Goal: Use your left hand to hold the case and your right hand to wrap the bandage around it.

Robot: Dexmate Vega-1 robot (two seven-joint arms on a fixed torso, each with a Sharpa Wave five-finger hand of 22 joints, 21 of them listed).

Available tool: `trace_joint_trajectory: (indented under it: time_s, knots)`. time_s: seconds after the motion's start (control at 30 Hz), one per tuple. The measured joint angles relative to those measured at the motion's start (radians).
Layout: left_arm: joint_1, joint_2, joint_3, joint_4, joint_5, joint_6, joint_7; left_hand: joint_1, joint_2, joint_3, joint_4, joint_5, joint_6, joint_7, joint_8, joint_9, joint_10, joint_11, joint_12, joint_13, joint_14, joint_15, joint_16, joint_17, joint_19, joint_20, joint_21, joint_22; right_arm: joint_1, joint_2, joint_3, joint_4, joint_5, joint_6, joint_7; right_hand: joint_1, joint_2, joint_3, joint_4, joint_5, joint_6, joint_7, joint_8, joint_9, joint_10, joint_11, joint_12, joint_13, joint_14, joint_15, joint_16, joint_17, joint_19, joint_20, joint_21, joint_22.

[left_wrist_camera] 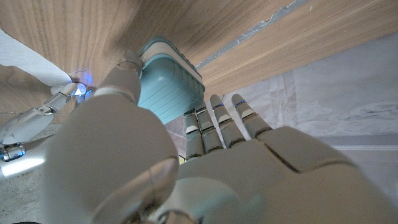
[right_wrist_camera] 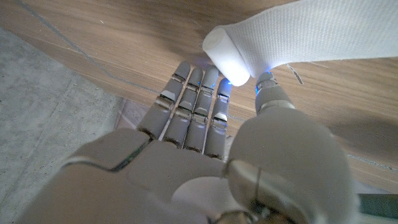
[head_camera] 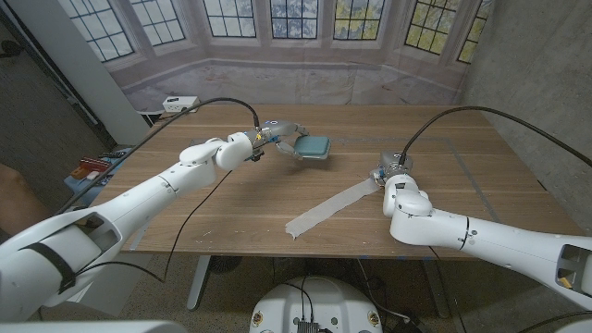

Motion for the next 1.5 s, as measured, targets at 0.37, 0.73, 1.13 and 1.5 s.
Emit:
trace_joint_trajectory:
  time_s: [0.37, 0.73, 1.13, 1.5]
  knots:
    - [-0.007, -0.002, 0.004, 0.007, 0.000, -0.008, 0.000, 0.000, 0.000, 0.000, 0.000, 0.000, 0.000, 0.000, 0.000, 0.000, 0.000, 0.000, -0.001, 0.001, 0.000, 0.000, 0.000, 0.005, 0.000, 0.000, 0.000, 0.000, -0.001, -0.017, -0.007, -0.028, -0.021, -0.020, 0.013, 0.005, -0.005, 0.000, 0.000, 0.000, 0.000, -0.002, 0.000, 0.000, 0.006, -0.006, 0.000, -0.009, 0.000, 0.000, 0.000, 0.000, 0.000, 0.000, 0.000, 0.000]
    - [-0.004, -0.002, 0.005, -0.003, 0.000, -0.008, 0.000, 0.000, 0.000, 0.000, 0.000, 0.000, 0.000, 0.000, 0.000, 0.000, 0.000, 0.000, -0.004, 0.006, 0.000, 0.000, -0.008, 0.005, 0.000, 0.000, 0.000, 0.000, -0.023, -0.035, -0.007, -0.047, -0.038, -0.026, 0.005, 0.026, 0.000, 0.000, 0.000, 0.000, 0.025, -0.008, 0.005, 0.000, 0.035, -0.017, 0.006, -0.014, 0.027, 0.000, 0.000, 0.000, 0.008, -0.007, 0.000, 0.000]
    - [0.003, -0.001, 0.005, -0.021, 0.006, 0.006, -0.009, 0.000, 0.000, 0.000, 0.000, 0.000, 0.000, 0.000, 0.000, -0.007, 0.000, 0.000, -0.007, 0.006, 0.000, 0.000, -0.008, 0.005, 0.000, 0.000, 0.000, 0.000, -0.059, -0.038, 0.009, -0.031, -0.067, -0.004, -0.022, 0.049, 0.004, 0.000, 0.000, 0.005, 0.058, -0.017, 0.012, 0.005, 0.070, -0.020, 0.024, -0.011, 0.054, -0.004, 0.012, 0.005, 0.028, -0.020, 0.007, 0.000]
    - [0.004, -0.002, 0.005, -0.023, 0.007, 0.009, -0.014, 0.000, 0.000, 0.000, 0.000, 0.000, 0.000, 0.000, 0.000, -0.007, 0.000, 0.000, -0.007, 0.009, 0.000, 0.000, -0.008, 0.005, 0.000, 0.000, 0.000, 0.000, -0.079, -0.027, 0.026, -0.001, -0.097, 0.033, -0.024, 0.057, 0.004, 0.000, 0.000, 0.005, 0.080, -0.028, 0.012, 0.005, 0.095, -0.031, 0.037, -0.002, 0.072, -0.007, 0.019, 0.005, 0.047, -0.025, 0.007, 0.000]
